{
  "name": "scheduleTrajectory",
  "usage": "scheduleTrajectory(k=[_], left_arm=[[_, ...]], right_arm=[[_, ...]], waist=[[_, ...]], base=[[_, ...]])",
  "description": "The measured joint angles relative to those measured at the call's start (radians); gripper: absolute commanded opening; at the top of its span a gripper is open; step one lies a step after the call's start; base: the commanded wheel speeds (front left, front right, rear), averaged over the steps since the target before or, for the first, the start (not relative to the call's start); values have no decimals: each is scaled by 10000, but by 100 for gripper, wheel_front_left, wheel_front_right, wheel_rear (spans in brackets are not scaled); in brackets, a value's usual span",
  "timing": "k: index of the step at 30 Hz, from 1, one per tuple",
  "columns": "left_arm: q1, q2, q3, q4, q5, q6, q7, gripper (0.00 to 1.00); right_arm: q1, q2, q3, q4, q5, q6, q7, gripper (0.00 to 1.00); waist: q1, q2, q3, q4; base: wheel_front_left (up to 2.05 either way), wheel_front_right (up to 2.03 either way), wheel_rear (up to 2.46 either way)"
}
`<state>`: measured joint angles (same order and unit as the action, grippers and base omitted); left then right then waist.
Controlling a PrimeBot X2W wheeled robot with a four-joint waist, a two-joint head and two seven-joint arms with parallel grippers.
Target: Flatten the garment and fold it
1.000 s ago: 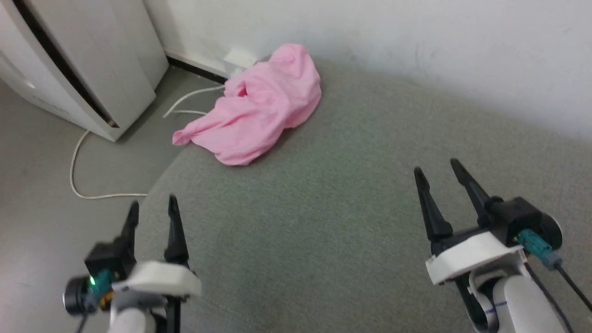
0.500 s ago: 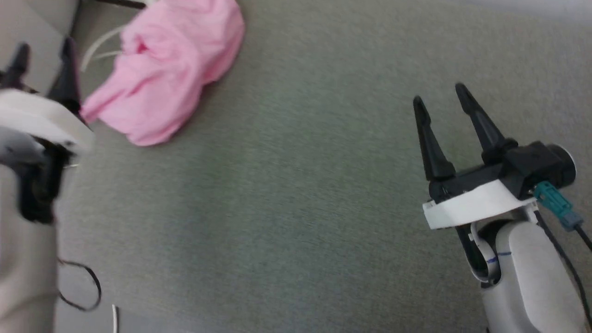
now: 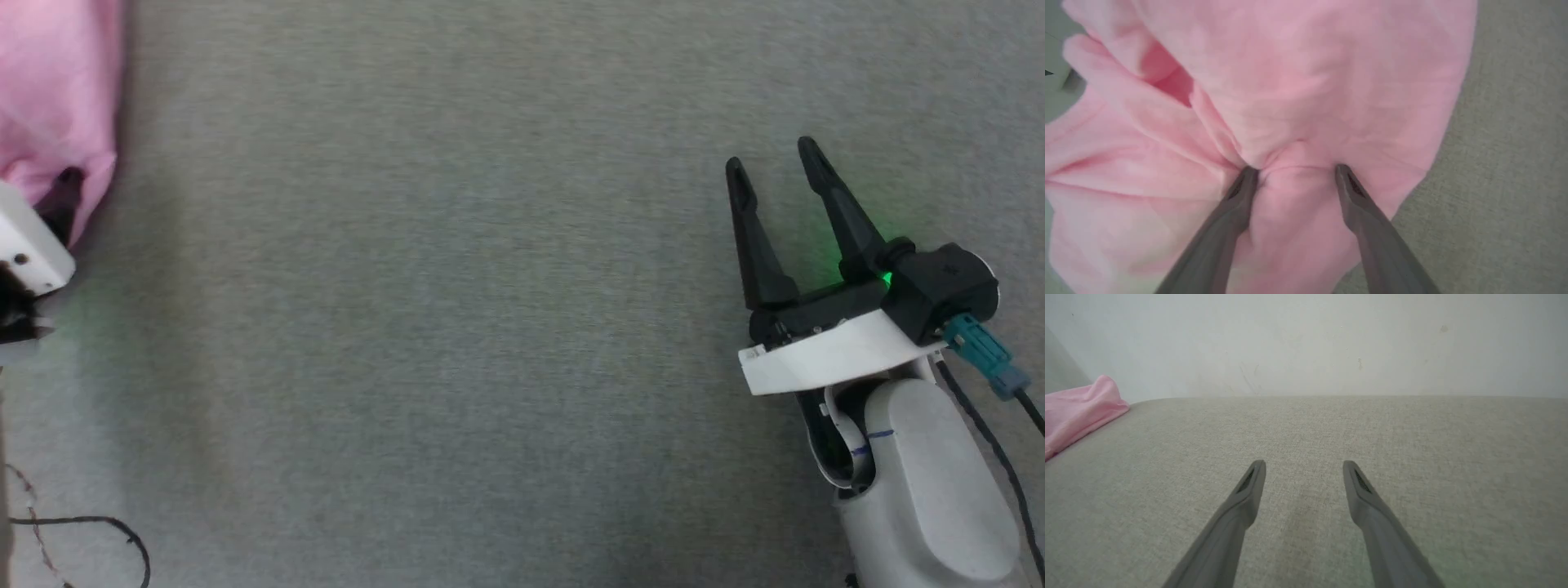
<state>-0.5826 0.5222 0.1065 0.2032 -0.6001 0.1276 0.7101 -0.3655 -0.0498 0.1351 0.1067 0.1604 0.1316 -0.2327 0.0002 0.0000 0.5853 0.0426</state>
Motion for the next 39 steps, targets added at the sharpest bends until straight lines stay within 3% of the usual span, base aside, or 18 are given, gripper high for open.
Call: scheduleTrajectory(k=[3, 4, 6, 9, 12, 15, 19, 24, 27, 31, 39], left_arm=[[276, 134, 215, -261, -169, 270, 466, 100], [332, 211, 249, -349, -171, 336, 589, 75], [496, 274, 357, -514, -203, 351, 639, 0], [825, 253, 332, -629, -100, 316, 173, 0], [1131, 228, 232, -623, 410, 159, -978, 0], [1083, 430, 27, -782, 1078, -295, -2466, 0], [514, 848, -257, -819, 2077, -581, -4439, 0], [-552, 769, -1124, -915, 2692, -1001, -5647, 0], [-1363, 301, -1787, -1035, 2909, -1198, -6125, 0], [-2174, -805, -2849, -1158, 2943, -1530, -6462, 0], [-2452, -2617, -4987, -1160, 2731, -2119, -6098, 0]], right_arm=[[-17, 13, -6, 56, 0, 2, -100, 100], [-17, 13, -2, 94, 0, 2, -128, 100], [-18, 15, 46, 213, 0, 2, -163, 100], [35, 17, 63, 474, 38, 2, -174, 100], [323, 8, -33, 742, 84, 2, -176, 100], [734, 6, -117, 928, 84, 2, -186, 100], [1311, 8, -222, 1131, 111, 0, -209, 100], [1990, -2, -546, 1210, 261, 0, -234, 100], [2249, 2, -608, 1200, 309, 0, -224, 100], [2440, 2, -635, 1135, 347, 0, -127, 100], [2678, 8, -775, 790, 355, 0, 128, 100]], waist=[[-5, 0, 192, -407], [-5, 0, 224, -514], [-4, 0, 187, -662], [-3, 0, -58, -802], [-2, 0, -440, -918], [-2, 0, -939, -994], [-3, 0, -1754, -995], [-4, -1, -2960, -809], [-6, 0, -3653, -670], [-6, 0, -4466, -568], [-4, 0, -5466, -973]], base=[[0, 0, 0], [0, 0, 0], [0, 0, 0], [0, 0, 0], [0, 0, 0], [0, 0, 0], [0, 0, 0], [0, 0, 0], [0, 0, 0], [0, 0, 0], [0, 0, 0]])
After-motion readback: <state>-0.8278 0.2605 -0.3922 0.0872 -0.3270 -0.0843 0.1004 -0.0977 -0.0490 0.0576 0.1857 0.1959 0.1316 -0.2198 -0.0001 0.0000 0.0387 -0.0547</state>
